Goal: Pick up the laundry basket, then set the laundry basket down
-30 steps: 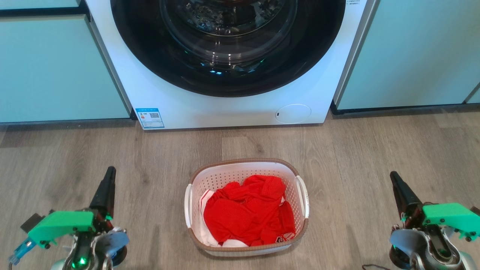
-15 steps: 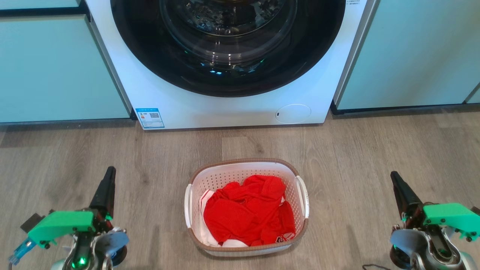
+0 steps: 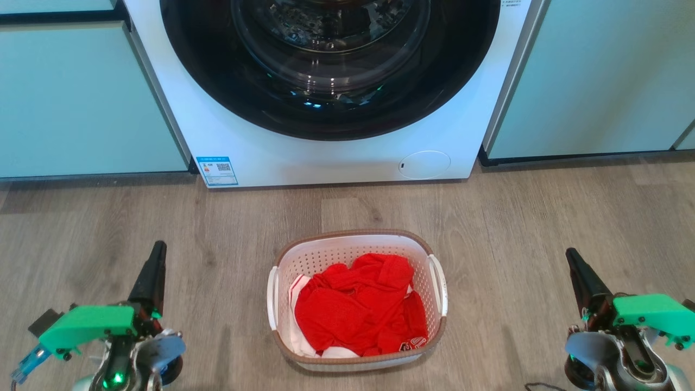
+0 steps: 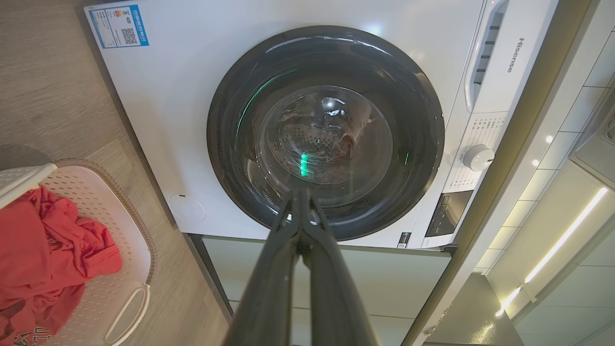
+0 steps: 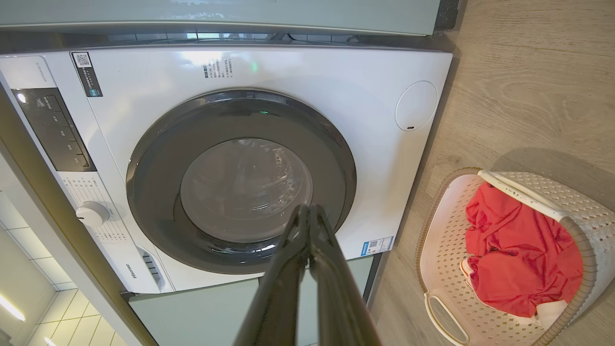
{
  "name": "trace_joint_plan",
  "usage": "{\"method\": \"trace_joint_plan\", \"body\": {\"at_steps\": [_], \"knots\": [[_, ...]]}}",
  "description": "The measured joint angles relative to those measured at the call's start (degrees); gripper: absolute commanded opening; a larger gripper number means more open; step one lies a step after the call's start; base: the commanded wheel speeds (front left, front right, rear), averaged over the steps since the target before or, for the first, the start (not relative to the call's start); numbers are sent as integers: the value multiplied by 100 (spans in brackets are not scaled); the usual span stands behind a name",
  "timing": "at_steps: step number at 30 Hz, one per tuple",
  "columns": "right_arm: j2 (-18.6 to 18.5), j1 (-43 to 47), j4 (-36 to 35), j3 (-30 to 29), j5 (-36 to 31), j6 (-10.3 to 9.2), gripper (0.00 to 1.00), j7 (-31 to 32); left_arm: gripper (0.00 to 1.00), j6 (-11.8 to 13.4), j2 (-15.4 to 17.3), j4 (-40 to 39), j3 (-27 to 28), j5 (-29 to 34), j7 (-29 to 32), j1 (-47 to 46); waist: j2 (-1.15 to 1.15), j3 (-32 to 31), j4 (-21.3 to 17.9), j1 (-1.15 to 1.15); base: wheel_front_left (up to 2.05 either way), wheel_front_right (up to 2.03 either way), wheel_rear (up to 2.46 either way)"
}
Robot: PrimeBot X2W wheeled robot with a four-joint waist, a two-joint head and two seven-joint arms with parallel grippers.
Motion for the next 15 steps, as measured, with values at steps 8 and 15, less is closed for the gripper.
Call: {"method": "trace_joint_plan", "body": {"at_steps": [8,15], "knots": [[0,0,0,-3,0,0,0,1,0,0,-8,0,57,0,19,-1,0,0,0,0,0,0,0],[1,0,0,-5,0,0,0,41,0,0,-14,0,74,0,19,-2,0,0,0,0,0,0,0]]}}
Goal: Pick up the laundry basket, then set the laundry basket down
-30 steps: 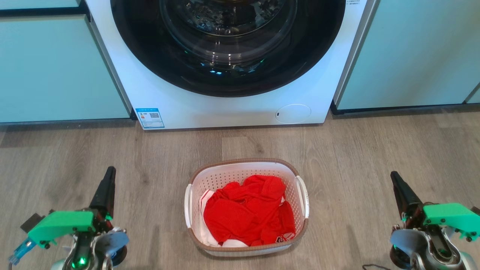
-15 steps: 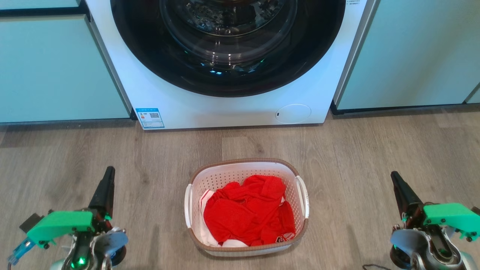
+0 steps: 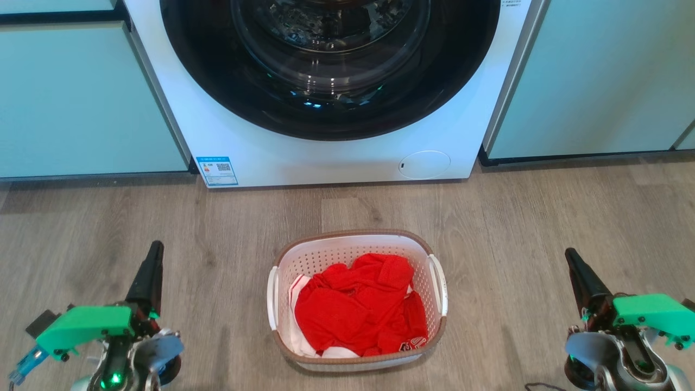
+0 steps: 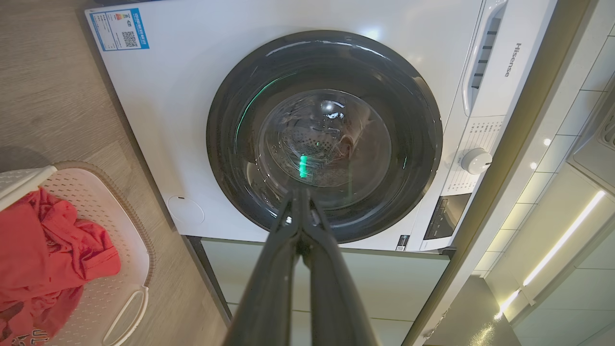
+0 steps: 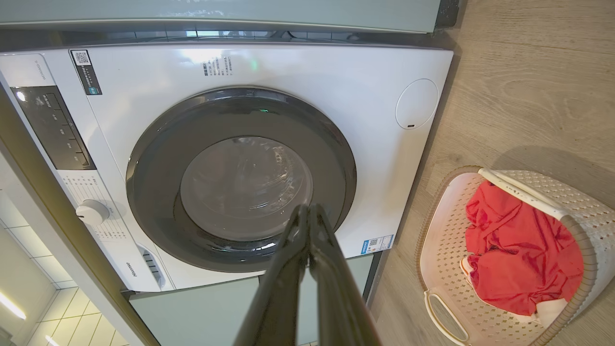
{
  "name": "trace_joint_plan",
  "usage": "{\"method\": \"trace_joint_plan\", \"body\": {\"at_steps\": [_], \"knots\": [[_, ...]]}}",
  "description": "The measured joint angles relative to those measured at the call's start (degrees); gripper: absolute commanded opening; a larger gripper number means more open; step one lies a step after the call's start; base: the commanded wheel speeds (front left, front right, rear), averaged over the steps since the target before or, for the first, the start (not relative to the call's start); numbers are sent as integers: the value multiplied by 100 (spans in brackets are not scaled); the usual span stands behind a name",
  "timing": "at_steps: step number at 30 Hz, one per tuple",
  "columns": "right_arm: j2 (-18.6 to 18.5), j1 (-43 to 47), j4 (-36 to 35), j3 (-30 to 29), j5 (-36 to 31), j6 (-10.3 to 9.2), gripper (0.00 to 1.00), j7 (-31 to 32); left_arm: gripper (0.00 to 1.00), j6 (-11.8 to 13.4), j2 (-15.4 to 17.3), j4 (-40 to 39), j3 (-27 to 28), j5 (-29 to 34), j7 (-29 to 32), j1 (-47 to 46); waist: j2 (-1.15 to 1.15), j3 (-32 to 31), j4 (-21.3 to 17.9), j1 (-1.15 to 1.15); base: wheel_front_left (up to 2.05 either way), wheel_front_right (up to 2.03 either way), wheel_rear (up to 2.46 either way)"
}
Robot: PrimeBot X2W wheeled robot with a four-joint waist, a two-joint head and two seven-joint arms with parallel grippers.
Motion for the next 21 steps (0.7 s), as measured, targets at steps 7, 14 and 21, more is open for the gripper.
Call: {"method": "trace_joint_plan", "body": {"at_steps": [7,14,21], "knots": [[0,0,0,-1,0,0,0,1,0,0,-5,0,7,0,7,0,0,0,0,0,0,0,0],[0,0,0,-3,0,0,0,1,0,0,-12,0,13,1,7,-1,0,0,0,0,0,0,0],[0,0,0,-4,-1,0,0,1,0,0,-15,0,20,7,8,-2,0,0,0,0,0,0,0]]}}
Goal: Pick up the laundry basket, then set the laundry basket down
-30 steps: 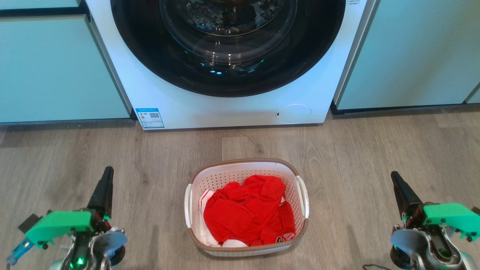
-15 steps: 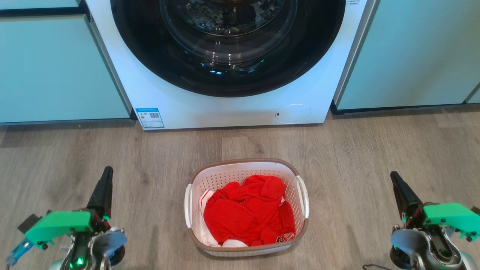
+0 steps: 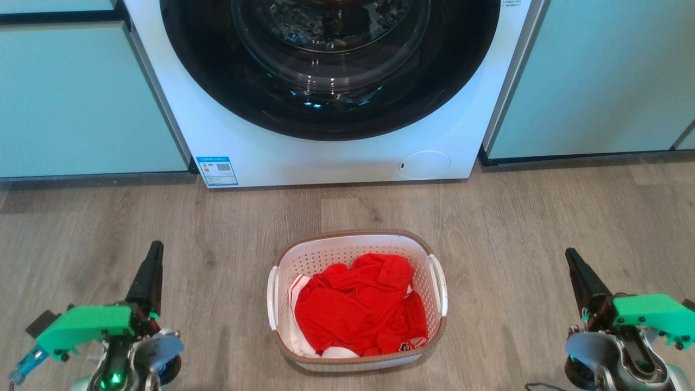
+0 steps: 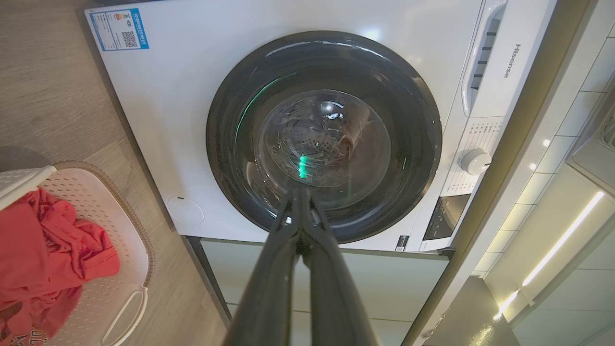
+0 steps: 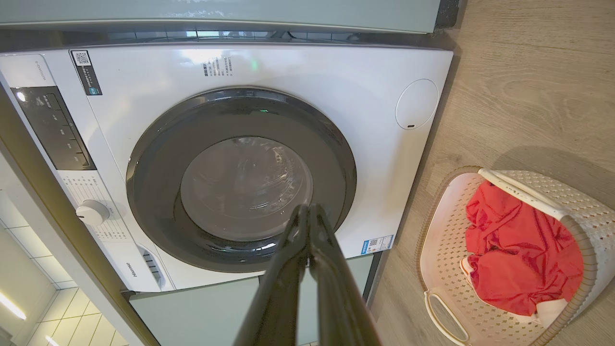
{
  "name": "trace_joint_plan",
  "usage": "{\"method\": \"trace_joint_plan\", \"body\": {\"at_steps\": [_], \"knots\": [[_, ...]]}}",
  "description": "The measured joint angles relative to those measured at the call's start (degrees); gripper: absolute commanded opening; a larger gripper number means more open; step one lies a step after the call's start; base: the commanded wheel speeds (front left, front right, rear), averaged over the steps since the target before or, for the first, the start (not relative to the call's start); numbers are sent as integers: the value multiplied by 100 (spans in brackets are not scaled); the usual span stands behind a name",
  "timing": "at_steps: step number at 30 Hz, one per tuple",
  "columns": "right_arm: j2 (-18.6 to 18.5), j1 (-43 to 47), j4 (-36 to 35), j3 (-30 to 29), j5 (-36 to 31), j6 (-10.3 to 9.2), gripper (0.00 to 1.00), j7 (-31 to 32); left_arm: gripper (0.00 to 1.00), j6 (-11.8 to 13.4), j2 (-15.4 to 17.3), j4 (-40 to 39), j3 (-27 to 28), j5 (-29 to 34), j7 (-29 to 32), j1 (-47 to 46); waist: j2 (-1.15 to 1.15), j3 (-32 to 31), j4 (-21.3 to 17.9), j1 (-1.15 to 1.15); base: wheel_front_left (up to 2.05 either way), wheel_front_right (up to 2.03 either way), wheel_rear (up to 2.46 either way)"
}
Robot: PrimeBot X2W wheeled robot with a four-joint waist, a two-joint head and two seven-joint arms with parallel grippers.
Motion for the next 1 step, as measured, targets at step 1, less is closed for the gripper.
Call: {"method": "trace_joint_plan", "body": {"at_steps": [1], "knots": [[0,0,0,-1,0,0,0,0,0,0,0,0,1,0,0,0,0,0,0,0,0,0,0]]}}
